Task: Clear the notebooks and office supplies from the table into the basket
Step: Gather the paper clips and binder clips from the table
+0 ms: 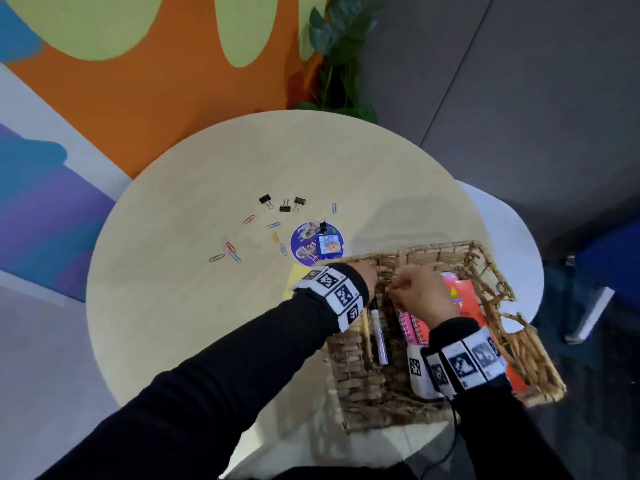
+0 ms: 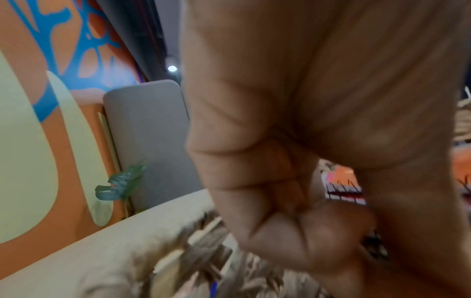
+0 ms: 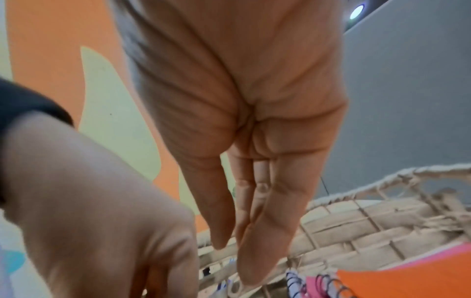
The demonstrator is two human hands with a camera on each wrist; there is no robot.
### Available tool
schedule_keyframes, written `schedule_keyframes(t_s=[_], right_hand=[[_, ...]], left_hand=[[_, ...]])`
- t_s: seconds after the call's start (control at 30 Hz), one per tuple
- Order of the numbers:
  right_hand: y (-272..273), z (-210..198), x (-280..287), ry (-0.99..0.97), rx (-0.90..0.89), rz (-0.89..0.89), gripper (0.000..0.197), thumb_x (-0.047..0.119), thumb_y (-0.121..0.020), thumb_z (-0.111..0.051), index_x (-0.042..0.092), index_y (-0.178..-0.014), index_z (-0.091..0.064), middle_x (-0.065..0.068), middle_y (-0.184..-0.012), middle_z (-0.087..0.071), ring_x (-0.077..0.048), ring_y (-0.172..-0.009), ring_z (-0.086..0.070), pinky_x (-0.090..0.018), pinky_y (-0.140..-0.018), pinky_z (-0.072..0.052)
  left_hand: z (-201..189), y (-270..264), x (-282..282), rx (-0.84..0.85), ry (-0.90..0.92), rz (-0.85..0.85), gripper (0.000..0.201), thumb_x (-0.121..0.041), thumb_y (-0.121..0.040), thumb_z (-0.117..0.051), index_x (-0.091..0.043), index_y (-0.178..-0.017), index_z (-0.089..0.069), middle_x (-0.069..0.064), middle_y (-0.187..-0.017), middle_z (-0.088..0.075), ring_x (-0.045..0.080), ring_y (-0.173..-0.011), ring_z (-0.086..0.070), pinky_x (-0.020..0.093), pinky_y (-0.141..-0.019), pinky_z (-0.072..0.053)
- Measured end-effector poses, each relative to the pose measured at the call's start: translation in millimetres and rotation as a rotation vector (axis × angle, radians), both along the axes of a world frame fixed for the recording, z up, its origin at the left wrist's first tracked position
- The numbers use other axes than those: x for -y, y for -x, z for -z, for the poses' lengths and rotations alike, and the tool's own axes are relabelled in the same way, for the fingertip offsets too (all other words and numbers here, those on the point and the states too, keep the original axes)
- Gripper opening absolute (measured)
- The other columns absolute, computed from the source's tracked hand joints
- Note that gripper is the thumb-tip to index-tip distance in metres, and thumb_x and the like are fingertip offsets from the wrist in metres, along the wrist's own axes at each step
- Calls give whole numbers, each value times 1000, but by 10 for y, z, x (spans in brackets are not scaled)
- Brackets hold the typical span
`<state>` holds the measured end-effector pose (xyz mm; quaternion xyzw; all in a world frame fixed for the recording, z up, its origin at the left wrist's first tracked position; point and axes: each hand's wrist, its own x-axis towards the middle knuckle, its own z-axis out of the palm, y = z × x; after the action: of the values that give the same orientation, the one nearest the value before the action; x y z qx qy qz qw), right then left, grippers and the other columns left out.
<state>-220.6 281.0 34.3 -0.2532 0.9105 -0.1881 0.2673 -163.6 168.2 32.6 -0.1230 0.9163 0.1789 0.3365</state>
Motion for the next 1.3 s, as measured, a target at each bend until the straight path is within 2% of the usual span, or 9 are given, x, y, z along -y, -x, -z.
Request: schedule_keyframes(t_s=[0.17,0.27,0.33,0.43,0.53,0.8,0.97,1.1,1.3], right_hand=[[37,11,-284,73,34,76,8,5,-79,-68,10,-74,-71,-13,-74,-71,-27,-73,-67,-44,-80,-57],[71,95,-337,108,51,103,8,7,-80,-70,5,-86,-75,-16,-83,-73,-30,-80,-69,-47,-83,-57],[66,108,-347,104,50,92,12,7,-81,-70,2,-91,-74,-17,-87,-74,-31,-82,-69,-46,-83,-58],[61,84,-327,99,45,84,12,7,-82,-67,1,-90,-74,-18,-85,-74,-31,-81,-70,-47,-83,-57],[50,-6,-254,140,47,71,7,7,-82,-67,8,-82,-74,-15,-78,-74,-32,-80,-70,-49,-81,-57],[-193,-548,718,451,173,38,11,10,-81,-64,12,-72,-70,-11,-66,-72,-20,-58,-64,-49,-73,-57],[-620,-516,1737,439,186,-126,15,5,-79,-56,2,-74,-70,-7,-60,-65,-18,-52,-61,-27,-59,-55],[-876,-24,2378,258,181,-253,24,7,-81,-47,-10,-76,-63,-27,-82,-69,-41,-78,-68,-49,-74,-58],[-1009,550,2772,23,-12,-358,28,11,-91,-44,-1,-80,-66,-22,-95,-70,-36,-94,-65,-37,-80,-54]], left_hand=[[33,86,-134,98,-68,-212,45,-18,-89,-56,-6,-133,-51,13,-106,-60,19,-88,-46,42,-103,-42],[-156,122,-253,441,127,-152,84,-24,-70,-76,-18,-144,-35,25,-151,-22,38,-138,-29,61,-109,-28],[-258,86,-273,401,137,-124,75,-23,-80,-72,-22,-144,-34,24,-152,-18,42,-141,-21,65,-108,-27],[-131,86,-159,166,-53,-155,34,-14,-92,-55,-2,-124,-57,22,-107,-62,30,-104,-55,48,-103,-38],[-50,77,46,-11,-56,-110,35,-10,-90,-58,-1,-56,-52,-1,-42,-48,17,-50,-42,32,-72,-48],[-31,-895,1318,-633,-215,-707,12,-18,-82,-66,-10,-87,-73,5,-93,-75,17,-88,-67,20,-78,-47],[638,-1555,2035,-534,-1,-1031,12,-18,-84,-62,-12,-90,-70,8,-95,-74,26,-92,-66,25,-80,-50],[978,-1679,2233,-419,23,-1015,24,-19,-81,-66,-8,-102,-66,11,-104,-70,30,-100,-63,33,-87,-48],[1245,-1615,2350,-515,3,-959,11,-18,-82,-66,-7,-86,-64,10,-91,-65,29,-90,-62,26,-71,-38]])
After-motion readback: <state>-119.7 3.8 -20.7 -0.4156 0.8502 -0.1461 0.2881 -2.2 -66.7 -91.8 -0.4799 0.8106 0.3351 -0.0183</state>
